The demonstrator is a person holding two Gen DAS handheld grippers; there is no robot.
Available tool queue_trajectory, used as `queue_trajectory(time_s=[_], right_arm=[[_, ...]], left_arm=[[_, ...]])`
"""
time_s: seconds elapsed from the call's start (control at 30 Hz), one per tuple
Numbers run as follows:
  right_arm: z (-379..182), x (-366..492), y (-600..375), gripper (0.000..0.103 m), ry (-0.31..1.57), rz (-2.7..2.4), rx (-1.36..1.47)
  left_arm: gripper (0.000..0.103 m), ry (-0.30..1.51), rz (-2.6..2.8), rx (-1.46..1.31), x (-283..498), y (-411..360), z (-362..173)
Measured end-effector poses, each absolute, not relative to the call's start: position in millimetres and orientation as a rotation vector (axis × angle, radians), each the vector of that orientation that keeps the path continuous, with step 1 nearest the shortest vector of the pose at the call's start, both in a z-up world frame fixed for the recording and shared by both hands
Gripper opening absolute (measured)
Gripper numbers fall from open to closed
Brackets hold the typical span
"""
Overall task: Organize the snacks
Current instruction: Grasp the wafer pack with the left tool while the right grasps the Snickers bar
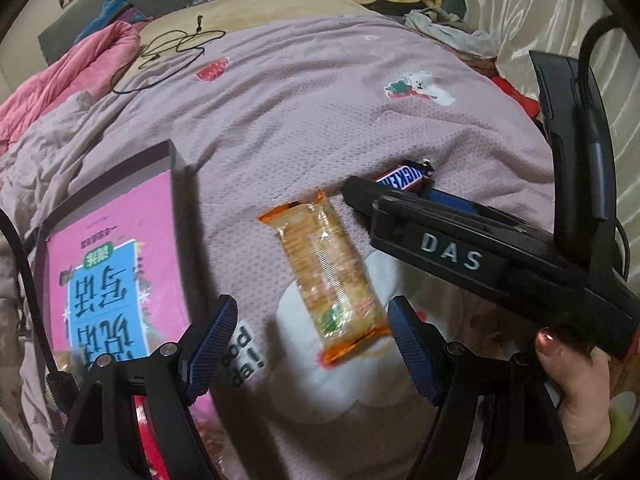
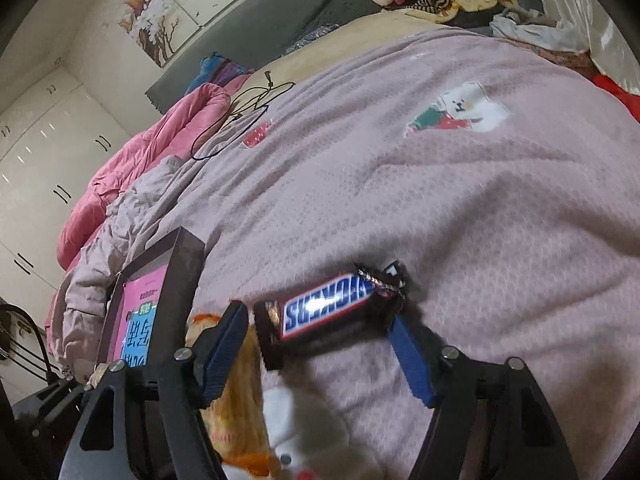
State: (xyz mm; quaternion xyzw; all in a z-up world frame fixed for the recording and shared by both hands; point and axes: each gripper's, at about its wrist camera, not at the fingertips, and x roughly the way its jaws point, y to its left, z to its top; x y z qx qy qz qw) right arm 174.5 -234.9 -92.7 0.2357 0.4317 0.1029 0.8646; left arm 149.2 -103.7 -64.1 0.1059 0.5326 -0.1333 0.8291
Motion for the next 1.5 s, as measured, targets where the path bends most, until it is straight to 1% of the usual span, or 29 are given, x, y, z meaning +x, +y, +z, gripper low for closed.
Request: queue_trajectory(time_s=[0.03, 0.1, 0.13, 0.2, 0.27, 0.33, 0.37, 0.4, 0.47, 0.6, 0.67, 0.7, 0.73, 0.9, 1.0, 1.1, 1.17, 1.23, 1.3, 1.37, 1.47, 1.5], right_arm=[[-92.5, 176.3, -234.7, 0.062, 0.902, 0.217, 0.489], [-93.5, 179.6, -236.0, 0.058, 0.897, 0.223, 0.486], [-94.1, 180.8, -236.5, 0.057, 0.896, 0.227, 0.485], [-95.0, 182.5, -235.5, 0.057, 0.896, 0.235, 0.472], [-93.8, 182.4, -231.2, 0.056, 0.893, 0.243, 0.438], [-91.9, 182.1, -226.1, 0.051, 0.891, 0.257, 0.409], [-91.4, 182.2, -223.9, 0.051, 0.891, 0.266, 0.401], [-91.1, 181.9, -221.5, 0.051, 0.889, 0.272, 0.394], [-90.4, 180.8, -217.8, 0.05, 0.885, 0.282, 0.38], [-86.9, 177.5, -215.8, 0.048, 0.872, 0.294, 0.366], [-85.0, 174.9, -219.2, 0.041, 0.863, 0.297, 0.377], [-84.0, 173.7, -221.6, 0.027, 0.856, 0.298, 0.384], [-82.9, 172.7, -225.2, 0.025, 0.844, 0.307, 0.403], [-87.5, 172.6, -232.6, 0.024, 0.858, 0.329, 0.454], [-95.4, 176.7, -235.5, 0.029, 0.889, 0.358, 0.516], [-103.9, 180.8, -237.5, 0.032, 0.912, 0.37, 0.572], [-105.8, 181.9, -236.6, 0.033, 0.917, 0.368, 0.573], [-105.2, 182.5, -230.8, 0.039, 0.923, 0.371, 0.554], [-103.1, 180.9, -222.8, 0.04, 0.92, 0.365, 0.504], [-99.7, 179.6, -214.4, 0.04, 0.917, 0.35, 0.441], [-92.9, 175.6, -207.3, 0.036, 0.9, 0.359, 0.39], [-90.4, 174.2, -207.2, 0.026, 0.891, 0.364, 0.389]], left_arm=[[0.079, 1.133, -0.284, 0.22, 151.0, -104.6, -65.3], [0.079, 1.137, -0.284, 0.218, 154.1, -106.2, -68.1], [0.079, 1.139, -0.284, 0.215, 155.4, -106.8, -69.7], [0.074, 1.147, -0.284, 0.212, 157.8, -109.1, -73.5], [0.073, 1.153, -0.289, 0.209, 158.9, -110.6, -75.9], [0.072, 1.16, -0.291, 0.209, 160.1, -113.0, -78.8], [0.067, 1.162, -0.291, 0.206, 160.7, -113.7, -79.9], [0.059, 1.166, -0.292, 0.202, 161.5, -114.3, -81.2], [0.054, 1.178, -0.291, 0.194, 162.9, -115.0, -85.0], [0.049, 1.182, -0.29, 0.201, 163.9, -119.1, -89.9], [0.048, 1.181, -0.29, 0.198, 164.3, -118.8, -90.2], [0.047, 1.181, -0.291, 0.195, 165.3, -117.9, -90.7], [0.047, 1.182, -0.29, 0.19, 165.9, -116.7, -91.2], [0.046, 1.171, -0.291, 0.204, 163.4, -115.8, -90.7], [0.045, 1.172, -0.288, 0.189, 161.7, -111.2, -89.7], [0.045, 1.178, -0.286, 0.182, 161.5, -109.1, -90.5], [0.045, 1.18, -0.285, 0.178, 161.6, -108.5, -90.9], [0.045, 1.18, -0.282, 0.175, 162.4, -108.9, -91.4], [0.045, 1.178, -0.278, 0.178, 162.2, -109.5, -91.6], [0.045, 1.176, -0.275, 0.182, 161.5, -110.1, -91.5], [0.045, 1.174, -0.27, 0.182, 160.0, -109.1, -89.8], [0.045, 1.172, -0.27, 0.181, 159.6, -108.6, -88.5]])
